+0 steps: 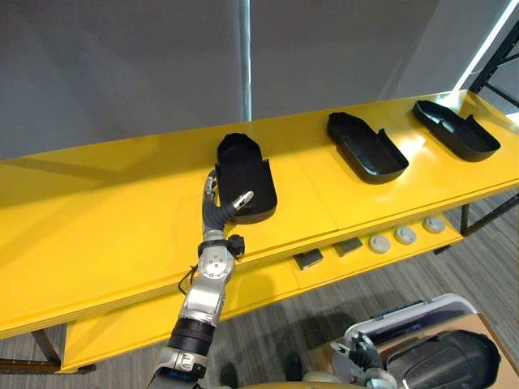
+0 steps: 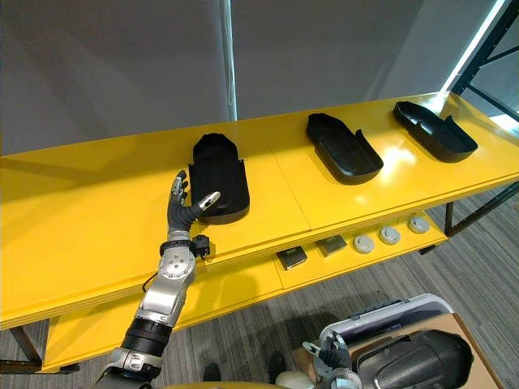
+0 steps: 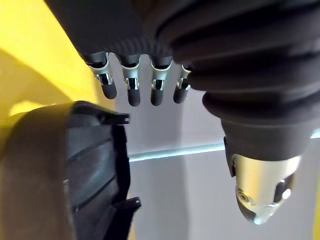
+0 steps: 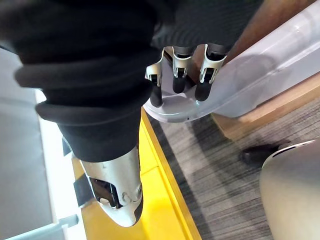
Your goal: Walk over and take plastic housings, then place them on the shelf
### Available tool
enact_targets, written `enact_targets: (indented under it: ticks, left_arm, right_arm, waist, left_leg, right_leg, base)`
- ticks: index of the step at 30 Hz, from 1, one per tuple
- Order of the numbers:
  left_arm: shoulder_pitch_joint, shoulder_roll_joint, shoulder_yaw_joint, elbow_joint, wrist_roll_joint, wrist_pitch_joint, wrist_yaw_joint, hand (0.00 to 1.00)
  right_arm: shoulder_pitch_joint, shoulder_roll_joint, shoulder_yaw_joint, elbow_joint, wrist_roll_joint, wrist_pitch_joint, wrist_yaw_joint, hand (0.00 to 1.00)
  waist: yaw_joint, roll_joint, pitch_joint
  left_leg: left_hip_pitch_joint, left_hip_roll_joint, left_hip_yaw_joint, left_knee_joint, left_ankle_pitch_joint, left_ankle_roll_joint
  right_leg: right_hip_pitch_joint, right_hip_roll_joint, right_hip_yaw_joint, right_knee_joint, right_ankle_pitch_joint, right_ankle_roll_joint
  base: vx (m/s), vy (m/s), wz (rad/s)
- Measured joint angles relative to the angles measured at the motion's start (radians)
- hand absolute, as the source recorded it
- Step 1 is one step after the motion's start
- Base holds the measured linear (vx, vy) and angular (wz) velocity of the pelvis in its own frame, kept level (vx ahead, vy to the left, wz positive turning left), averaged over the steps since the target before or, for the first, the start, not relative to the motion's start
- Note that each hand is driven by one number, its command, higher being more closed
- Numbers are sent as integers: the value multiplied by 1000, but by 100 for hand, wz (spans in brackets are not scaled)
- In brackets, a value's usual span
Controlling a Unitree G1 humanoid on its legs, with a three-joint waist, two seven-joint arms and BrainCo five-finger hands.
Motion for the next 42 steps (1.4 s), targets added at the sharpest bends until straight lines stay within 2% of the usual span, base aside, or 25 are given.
enact_targets:
  ticks: [3, 5, 9, 10, 14, 15, 18, 25, 31, 38, 40, 42]
  left_arm:
    - [19, -2, -6, -95, 76, -1, 2, 0]
    - [43, 0, -30, -175, 115, -9, 8, 0]
    - [127, 1, -50, -283, 168, -32, 13, 0]
    - [156, 3, -67, -302, 187, -45, 9, 100]
    - [239, 9, -157, -337, 207, -71, -47, 100]
    - [258, 23, -191, -337, 213, -82, -70, 100]
    - [300, 44, -235, -335, 214, -110, -144, 100]
    - [300, 74, -296, -221, 213, -117, -227, 100]
    - [203, 73, -341, -86, 244, -112, -224, 100]
    - [97, 73, -325, 29, 306, -76, -189, 100]
    - [90, 73, -302, 39, 311, -62, -173, 100]
    - [60, 73, -296, 68, 314, -53, -153, 100]
  right_arm:
    - [0, -2, -1, 15, 2, -9, 0, 0]
    - [4, -6, -1, 21, 2, -10, 0, 0]
    - [5, -8, -1, 29, 2, -11, 0, 0]
    - [6, -9, -1, 31, 3, -13, 0, 0]
    - [7, -13, 2, 46, 20, -20, 1, 0]
    - [7, -13, 2, 50, 21, -21, 1, 0]
    - [6, -19, 9, 54, 21, -21, 1, 0]
    - [6, -24, 28, 55, 21, -17, 1, 0]
    - [5, -31, 31, 54, 20, -15, 1, 0]
    - [2, -30, 31, 50, 19, -6, 1, 0]
    - [-4, -28, 31, 50, 18, -5, 1, 0]
    - [-5, -24, 29, 48, 18, -4, 0, 0]
  waist:
    - [7, -2, -1]
    - [22, -4, -2]
    - [25, -8, -5]
    - [26, -9, -6]
    - [37, -13, -8]
    - [48, -13, -9]
    - [50, -12, -11]
    - [49, -8, -20]
    - [47, -7, -20]
    - [38, -7, -20]
    - [22, -7, -20]
    - [22, -7, -20]
  left_leg:
    - [-3, 0, -14, 4, -1, 0]
    - [-5, -1, -22, 5, -1, 0]
    - [-8, -1, -25, 5, -1, 0]
    - [-9, -1, -25, 5, -2, -2]
    - [-7, -1, -26, 5, -4, -5]
    - [-5, 0, -24, 5, -4, -4]
    - [-4, 0, -24, 5, -1, 0]
    - [-6, 0, -24, 2, -1, 0]
    - [-8, 0, -23, 3, 0, 0]
    - [-8, 0, -21, 5, 0, 0]
    - [-8, 0, -21, 5, 0, 0]
    - [-6, 0, -17, 5, 0, 0]
  right_leg:
    - [0, 0, -2, 0, -1, 0]
    - [1, 0, -4, 0, -3, 0]
    - [0, 0, -8, 0, -5, 0]
    - [0, 0, -8, 1, -5, 0]
    - [-2, 0, -9, 14, -17, -4]
    - [-1, 0, -9, 14, -17, -4]
    - [-1, 0, -10, 13, -24, 6]
    - [-1, 0, -20, 7, -24, 6]
    - [-1, 0, -21, 0, -23, 5]
    - [-1, 1, -18, 0, -15, -6]
    - [-1, 1, -18, 0, -14, -6]
    - [-1, 1, -14, 0, -12, -8]
  base:
    - [0, -3, 4]
    - [0, -4, 9]
    - [-3, -3, 5]
    - [0, 0, 0]
    - [-12, -2, 3]
    - [0, 0, 0]
    - [0, 0, 0]
    - [0, 0, 0]
    - [0, 0, 0]
    - [0, 0, 0]
    - [0, 0, 0]
    - [0, 0, -4]
